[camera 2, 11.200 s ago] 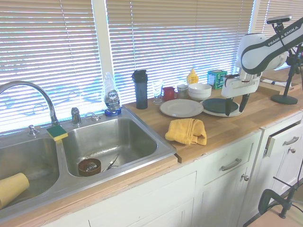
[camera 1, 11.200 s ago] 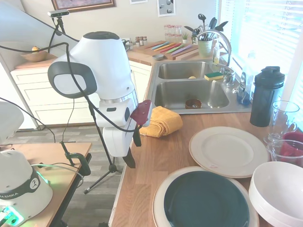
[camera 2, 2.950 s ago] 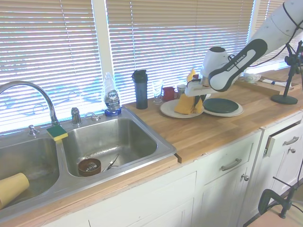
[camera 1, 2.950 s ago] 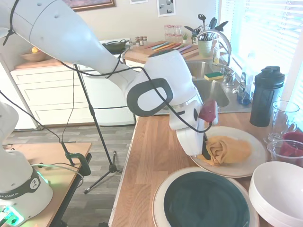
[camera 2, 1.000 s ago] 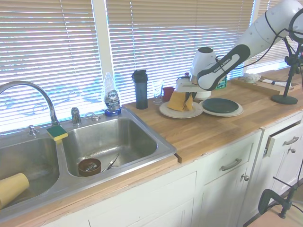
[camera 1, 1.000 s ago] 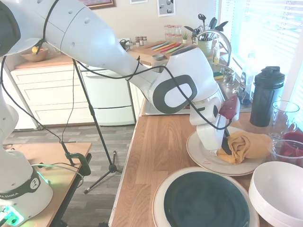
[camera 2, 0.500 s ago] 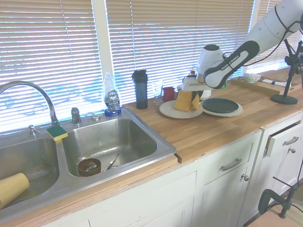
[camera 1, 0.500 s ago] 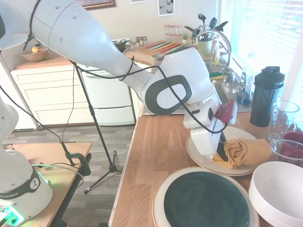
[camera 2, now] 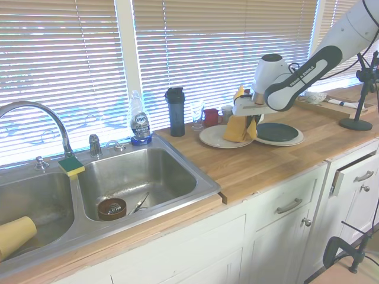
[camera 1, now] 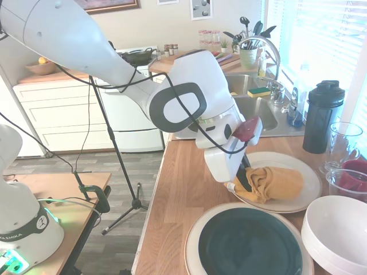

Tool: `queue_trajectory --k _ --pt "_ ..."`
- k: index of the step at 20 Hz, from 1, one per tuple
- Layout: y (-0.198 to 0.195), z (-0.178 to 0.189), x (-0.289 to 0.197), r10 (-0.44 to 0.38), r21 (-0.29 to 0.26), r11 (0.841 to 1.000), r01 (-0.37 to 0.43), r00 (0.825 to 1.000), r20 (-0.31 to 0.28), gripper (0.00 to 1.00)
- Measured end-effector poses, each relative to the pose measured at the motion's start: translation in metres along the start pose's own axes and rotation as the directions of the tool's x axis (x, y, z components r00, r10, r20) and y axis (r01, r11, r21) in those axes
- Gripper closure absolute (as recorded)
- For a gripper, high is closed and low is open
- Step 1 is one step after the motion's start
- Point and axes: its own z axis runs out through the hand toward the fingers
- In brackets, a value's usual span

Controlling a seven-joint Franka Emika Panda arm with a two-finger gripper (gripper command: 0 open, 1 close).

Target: Wipe the white plate in clockwise motion

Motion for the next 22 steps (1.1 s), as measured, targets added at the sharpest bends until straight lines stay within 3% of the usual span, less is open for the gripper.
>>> queue_trajectory --k 9,17,22 --pt "0.01 -0.015 -0.052 -0.025 -0.006 1.0 0.025 0.999 0.041 1.0" --pt "0.006 -0.023 -0.09 -0.077 0.053 0.996 0.073 0.994 0.078 1.0" --pt "-0.006 -0.035 -0.089 -0.055 0.084 0.995 0.048 0.995 0.085 1.0"
